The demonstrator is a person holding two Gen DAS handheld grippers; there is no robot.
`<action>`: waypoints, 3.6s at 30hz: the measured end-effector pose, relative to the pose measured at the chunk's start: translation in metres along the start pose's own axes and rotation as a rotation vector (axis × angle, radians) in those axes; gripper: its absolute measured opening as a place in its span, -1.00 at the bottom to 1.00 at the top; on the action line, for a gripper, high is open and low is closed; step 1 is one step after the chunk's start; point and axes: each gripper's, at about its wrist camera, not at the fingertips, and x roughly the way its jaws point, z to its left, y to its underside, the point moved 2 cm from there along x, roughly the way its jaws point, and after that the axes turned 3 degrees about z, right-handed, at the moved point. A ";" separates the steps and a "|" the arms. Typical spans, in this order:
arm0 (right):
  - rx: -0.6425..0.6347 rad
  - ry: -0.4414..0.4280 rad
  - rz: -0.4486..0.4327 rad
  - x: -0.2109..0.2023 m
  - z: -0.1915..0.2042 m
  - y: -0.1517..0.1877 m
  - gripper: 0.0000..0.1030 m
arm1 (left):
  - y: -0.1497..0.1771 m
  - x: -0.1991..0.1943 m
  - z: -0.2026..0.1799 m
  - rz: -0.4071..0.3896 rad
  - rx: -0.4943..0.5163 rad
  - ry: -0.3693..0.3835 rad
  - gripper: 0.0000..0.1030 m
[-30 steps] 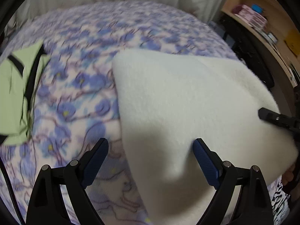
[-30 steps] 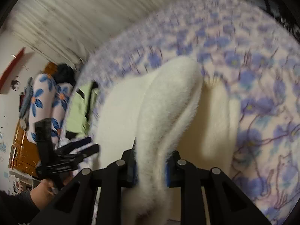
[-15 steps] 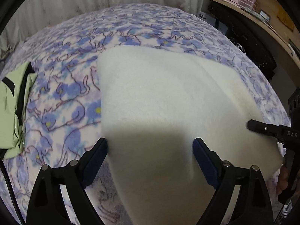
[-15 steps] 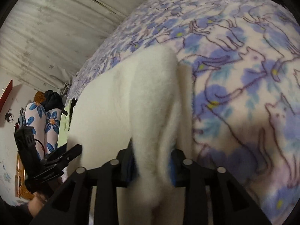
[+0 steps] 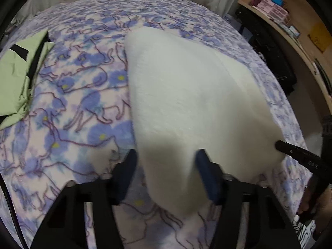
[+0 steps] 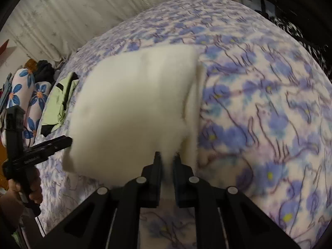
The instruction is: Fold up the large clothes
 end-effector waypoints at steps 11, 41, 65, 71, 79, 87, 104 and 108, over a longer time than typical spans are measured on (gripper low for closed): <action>0.075 0.003 0.024 0.020 -0.022 0.018 -0.79 | 0.012 0.016 0.006 -0.013 -0.018 0.004 0.00; -0.044 0.030 0.018 -0.047 0.073 -0.030 0.24 | -0.011 -0.071 -0.019 0.081 -0.135 -0.063 0.61; 0.037 -0.111 0.189 0.083 -0.016 -0.069 0.77 | -0.049 0.054 0.023 0.164 -0.238 0.134 0.91; 0.062 -0.262 0.254 0.109 -0.027 -0.077 0.82 | -0.059 0.077 0.027 0.161 -0.210 0.186 0.92; 0.095 -0.334 0.302 0.137 -0.025 -0.092 0.90 | -0.068 0.104 0.025 0.185 -0.233 0.229 1.00; 0.143 -0.327 0.276 0.125 -0.020 -0.092 0.49 | -0.069 0.097 0.007 0.152 -0.239 0.117 0.82; 0.073 -0.275 0.217 0.069 0.028 -0.079 -0.19 | -0.063 0.030 -0.008 0.098 -0.178 0.030 0.24; 0.052 -0.276 0.223 0.054 0.059 -0.062 -0.19 | -0.038 -0.010 0.009 0.090 -0.166 0.027 0.23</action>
